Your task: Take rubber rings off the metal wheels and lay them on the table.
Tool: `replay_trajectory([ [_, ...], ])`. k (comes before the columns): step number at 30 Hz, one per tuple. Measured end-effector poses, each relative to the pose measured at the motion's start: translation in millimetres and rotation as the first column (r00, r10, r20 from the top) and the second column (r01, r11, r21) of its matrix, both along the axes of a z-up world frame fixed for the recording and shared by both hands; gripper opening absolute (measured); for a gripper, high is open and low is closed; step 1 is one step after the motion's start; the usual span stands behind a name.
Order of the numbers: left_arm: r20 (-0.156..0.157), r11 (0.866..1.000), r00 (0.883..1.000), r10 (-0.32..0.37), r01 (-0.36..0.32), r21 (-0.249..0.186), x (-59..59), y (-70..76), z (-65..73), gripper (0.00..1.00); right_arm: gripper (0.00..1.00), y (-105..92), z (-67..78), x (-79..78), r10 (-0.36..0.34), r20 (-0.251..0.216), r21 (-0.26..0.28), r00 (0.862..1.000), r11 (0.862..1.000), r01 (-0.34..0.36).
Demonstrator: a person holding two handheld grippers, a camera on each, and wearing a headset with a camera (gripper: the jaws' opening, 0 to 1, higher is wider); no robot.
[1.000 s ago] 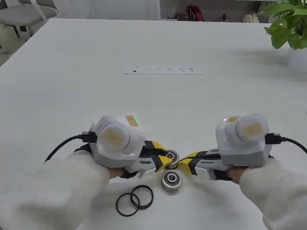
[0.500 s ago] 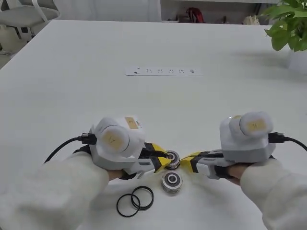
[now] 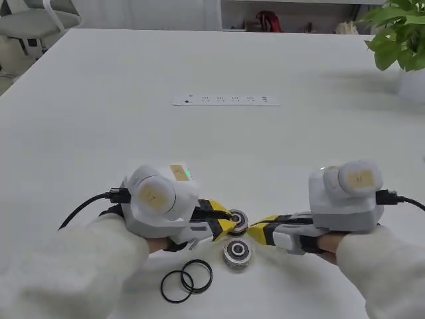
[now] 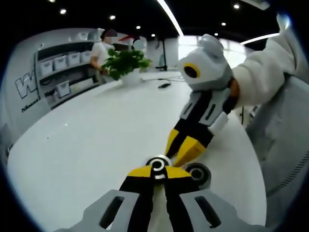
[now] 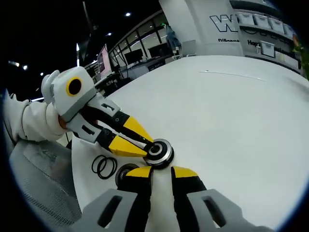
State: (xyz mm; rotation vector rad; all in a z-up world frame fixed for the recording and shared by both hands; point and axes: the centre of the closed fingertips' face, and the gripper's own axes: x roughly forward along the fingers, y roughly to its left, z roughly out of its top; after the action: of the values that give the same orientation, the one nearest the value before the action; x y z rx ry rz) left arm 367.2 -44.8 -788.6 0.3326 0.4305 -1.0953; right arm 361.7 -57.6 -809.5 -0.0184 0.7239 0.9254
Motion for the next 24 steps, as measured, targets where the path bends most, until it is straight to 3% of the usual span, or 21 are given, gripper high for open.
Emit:
replay_trajectory([
  [10,-0.002,1.0,1.0,0.006,-0.006,-0.003,0.3,0.5,-0.5,0.09,0.16,5.7,3.5,3.8,0.036,0.063,-0.022,0.997,0.999,-0.035],
  [12,-0.003,1.0,1.0,0.009,-0.009,-0.003,0.6,0.6,-0.8,0.09,0.16,5.1,3.0,5.5,0.068,0.112,-0.071,0.991,0.996,-0.06],
  [17,-0.005,1.0,1.0,0.015,-0.015,0.0,1.6,2.3,-1.3,0.08,0.13,5.0,2.7,5.0,0.069,0.101,-0.061,0.992,0.996,-0.063],
  [19,-0.009,1.0,1.0,0.024,-0.024,0.002,3.1,4.9,-1.4,0.03,0.03,3.6,3.0,5.8,0.073,0.109,-0.065,0.991,0.996,-0.066],
  [20,-0.03,0.999,0.999,0.028,-0.028,-0.018,1.9,3.5,-1.5,0.02,0.0,-1.6,1.5,11.5,0.058,0.132,-0.095,0.99,0.994,-0.046],
  [21,-0.04,0.999,0.999,0.032,-0.033,-0.021,1.2,3.8,-2.5,0.02,0.0,0.9,1.4,9.6,0.064,0.119,-0.081,0.991,0.995,-0.055],
  [23,-0.014,1.0,1.0,0.022,-0.022,-0.014,2.3,3.6,-1.9,0.02,0.0,0.8,2.0,9.6,0.056,0.116,-0.078,0.992,0.996,-0.047],
  [24,-0.015,1.0,1.0,0.022,-0.022,-0.012,1.9,3.2,-1.5,0.02,0.0,0.6,2.3,9.7,0.056,0.116,-0.079,0.992,0.996,-0.047],
])
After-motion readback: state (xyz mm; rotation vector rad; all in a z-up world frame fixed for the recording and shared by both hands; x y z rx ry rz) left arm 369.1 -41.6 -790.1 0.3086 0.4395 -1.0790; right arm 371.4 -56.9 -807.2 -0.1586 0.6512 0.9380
